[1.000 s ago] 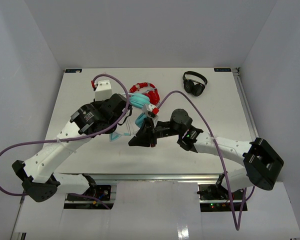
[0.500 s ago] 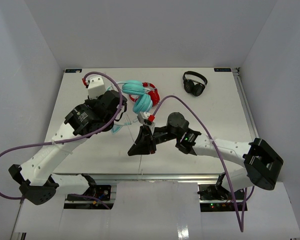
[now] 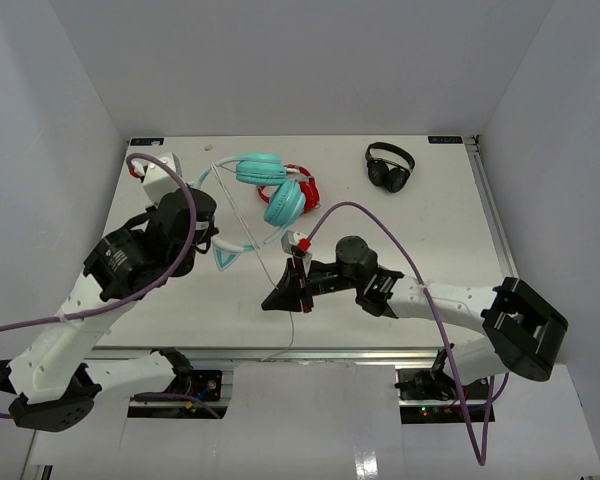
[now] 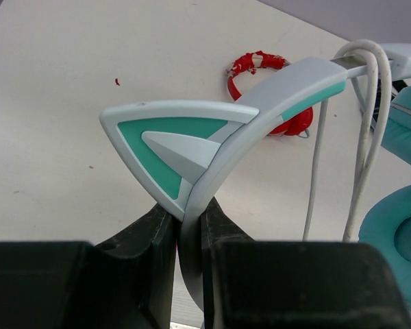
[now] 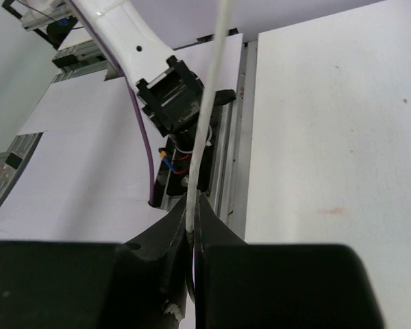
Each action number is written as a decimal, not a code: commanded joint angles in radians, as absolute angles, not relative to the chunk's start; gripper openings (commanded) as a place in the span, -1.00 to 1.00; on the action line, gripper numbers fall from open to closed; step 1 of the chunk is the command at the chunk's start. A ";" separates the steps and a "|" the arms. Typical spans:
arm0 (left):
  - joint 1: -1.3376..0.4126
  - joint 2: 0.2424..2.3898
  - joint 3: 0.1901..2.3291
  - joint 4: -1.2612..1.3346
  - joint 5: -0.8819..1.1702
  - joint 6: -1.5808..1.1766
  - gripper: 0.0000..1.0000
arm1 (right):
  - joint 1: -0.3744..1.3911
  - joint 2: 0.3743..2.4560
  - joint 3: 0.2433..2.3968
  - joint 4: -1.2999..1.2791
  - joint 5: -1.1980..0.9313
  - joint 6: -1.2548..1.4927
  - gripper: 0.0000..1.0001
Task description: Wrap the headphones
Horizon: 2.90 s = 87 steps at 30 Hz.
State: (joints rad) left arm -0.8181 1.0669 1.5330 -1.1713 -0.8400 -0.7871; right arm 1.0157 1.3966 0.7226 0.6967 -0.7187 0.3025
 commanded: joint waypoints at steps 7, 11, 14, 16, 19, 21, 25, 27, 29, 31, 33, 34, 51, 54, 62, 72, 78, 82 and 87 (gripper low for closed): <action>-0.815 0.972 1.538 -1.002 -0.670 -0.760 -1.00 | 1.018 1.333 0.640 0.748 -0.448 0.252 -0.85; -0.815 0.928 1.511 -0.937 -0.549 -0.709 -1.00 | 1.010 1.328 0.630 0.756 -0.320 0.265 -0.85; -0.816 0.913 1.503 -0.920 -0.453 -0.692 -1.00 | 1.011 1.327 0.630 0.775 -0.210 0.282 -0.85; -0.815 0.914 1.490 -0.915 -0.399 -0.689 -1.00 | 1.010 1.331 0.647 0.787 -0.115 0.295 -0.85; -0.816 0.912 1.459 -0.902 -0.342 -0.689 -1.00 | 1.009 1.340 0.684 0.790 0.002 0.302 -0.85; -0.816 0.905 1.437 -0.897 -0.326 -0.690 -1.00 | 1.010 1.350 0.708 0.798 0.097 0.301 -0.85; -0.816 0.914 1.429 -0.945 -0.359 -0.672 -1.00 | 1.009 1.351 0.714 0.846 0.290 0.287 -0.85; -0.815 0.924 1.440 -0.984 -0.394 -0.666 -1.00 | 1.004 1.343 0.703 0.877 0.344 0.274 -0.85; -0.816 0.919 1.443 -1.000 -0.426 -0.665 -1.00 | 0.995 1.332 0.692 0.880 0.368 0.267 -0.85; -0.815 0.901 1.439 -0.996 -0.443 -0.660 -1.00 | 0.983 1.319 0.676 0.885 0.376 0.275 -0.85; -0.816 0.895 1.445 -0.998 -0.461 -0.660 -1.00 | 0.980 1.314 0.654 0.901 0.378 0.281 -0.85; -0.815 0.896 1.450 -1.004 -0.473 -0.662 -1.00 | 0.980 1.313 0.647 0.903 0.381 0.285 -0.85; -0.816 0.839 1.462 -0.989 -0.647 -0.746 -1.00 | 0.979 1.338 0.463 1.057 0.341 0.401 -0.85; -0.815 0.838 1.449 -0.962 -0.610 -0.747 -1.00 | 0.979 1.359 0.470 1.059 0.323 0.405 -0.85; -0.816 0.809 1.368 -0.813 -0.393 -0.744 -1.00 | 0.979 1.411 0.514 1.078 0.228 0.422 -0.84; -0.815 0.793 1.258 -0.695 -0.041 -0.703 -1.00 | 0.978 1.479 0.625 1.065 0.303 0.409 -0.85; -0.816 0.782 1.188 -0.717 0.109 -0.603 -1.00 | 0.945 1.487 0.683 1.066 0.326 0.395 -0.85; -0.816 0.777 1.168 -0.732 0.185 -0.526 -1.00 | 0.896 1.457 0.642 1.111 0.287 0.418 -0.85; -0.816 0.792 1.154 -0.754 0.274 -0.438 -1.00 | 0.838 1.387 0.577 1.175 0.213 0.399 -0.85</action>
